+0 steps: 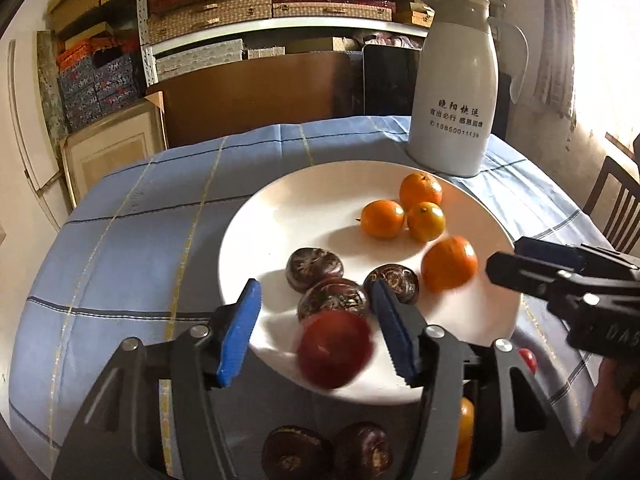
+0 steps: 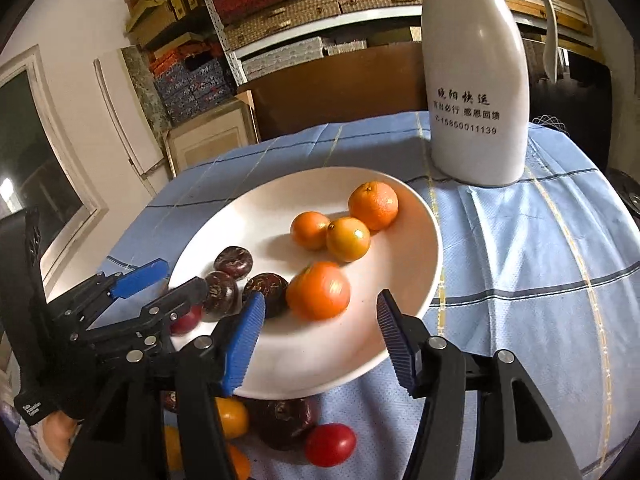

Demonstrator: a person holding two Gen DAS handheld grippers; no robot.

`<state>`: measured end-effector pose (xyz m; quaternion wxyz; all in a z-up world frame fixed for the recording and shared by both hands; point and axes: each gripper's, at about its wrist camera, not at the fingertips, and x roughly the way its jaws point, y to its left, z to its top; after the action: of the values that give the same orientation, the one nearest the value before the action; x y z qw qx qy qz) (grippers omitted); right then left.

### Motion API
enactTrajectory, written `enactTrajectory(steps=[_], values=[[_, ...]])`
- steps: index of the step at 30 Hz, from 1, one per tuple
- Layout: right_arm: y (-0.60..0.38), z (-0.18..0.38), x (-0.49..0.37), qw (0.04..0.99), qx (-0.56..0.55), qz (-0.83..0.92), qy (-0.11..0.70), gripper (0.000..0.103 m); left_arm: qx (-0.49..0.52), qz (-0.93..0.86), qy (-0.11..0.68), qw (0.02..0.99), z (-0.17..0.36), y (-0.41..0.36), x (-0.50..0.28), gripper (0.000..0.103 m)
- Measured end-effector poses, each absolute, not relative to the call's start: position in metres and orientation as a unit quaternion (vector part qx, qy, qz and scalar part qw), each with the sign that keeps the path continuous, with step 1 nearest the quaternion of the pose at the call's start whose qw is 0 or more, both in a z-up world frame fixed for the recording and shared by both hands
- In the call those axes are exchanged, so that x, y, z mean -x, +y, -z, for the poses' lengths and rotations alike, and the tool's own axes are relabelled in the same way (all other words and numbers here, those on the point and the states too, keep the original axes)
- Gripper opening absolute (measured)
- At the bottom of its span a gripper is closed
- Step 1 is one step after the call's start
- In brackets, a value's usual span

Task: Organize fruits
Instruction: 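Carry both held fruits onto the white plate and open both grippers, then move both grippers back over the remaining fruit pile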

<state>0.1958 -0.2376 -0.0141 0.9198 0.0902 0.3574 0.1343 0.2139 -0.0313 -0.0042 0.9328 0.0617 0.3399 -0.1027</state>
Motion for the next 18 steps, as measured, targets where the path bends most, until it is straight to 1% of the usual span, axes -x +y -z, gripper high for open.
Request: enactTrajectory(steps=[1,3,5,10,13,18], values=[[-0.238,0.013,-0.195,0.920,-0.092,-0.136,0.357,0.059,-0.059,0.104,0.339,0.933,0.003,-0.030,-0.212,0.058],[-0.239,0.012,-0.189,0.921,-0.089,-0.135,0.354,0.059,-0.061,0.101,0.335,0.935,0.000,-0.026,-0.205,0.065],[-0.239,0.010,-0.181,0.924,-0.082,-0.132,0.348,0.059,-0.066,0.094,0.330,0.937,-0.002,-0.023,-0.197,0.067],[-0.243,0.009,-0.163,0.924,-0.092,-0.136,0.344,0.060,-0.047,0.092,0.335,0.936,-0.001,-0.008,-0.172,0.070],[-0.247,0.011,-0.150,0.923,-0.104,-0.138,0.345,0.061,-0.041,0.084,0.339,0.936,0.002,0.000,-0.154,0.076],[-0.258,0.009,-0.127,0.924,-0.121,-0.137,0.337,0.063,-0.029,0.096,0.341,0.935,0.004,0.005,-0.121,0.078]])
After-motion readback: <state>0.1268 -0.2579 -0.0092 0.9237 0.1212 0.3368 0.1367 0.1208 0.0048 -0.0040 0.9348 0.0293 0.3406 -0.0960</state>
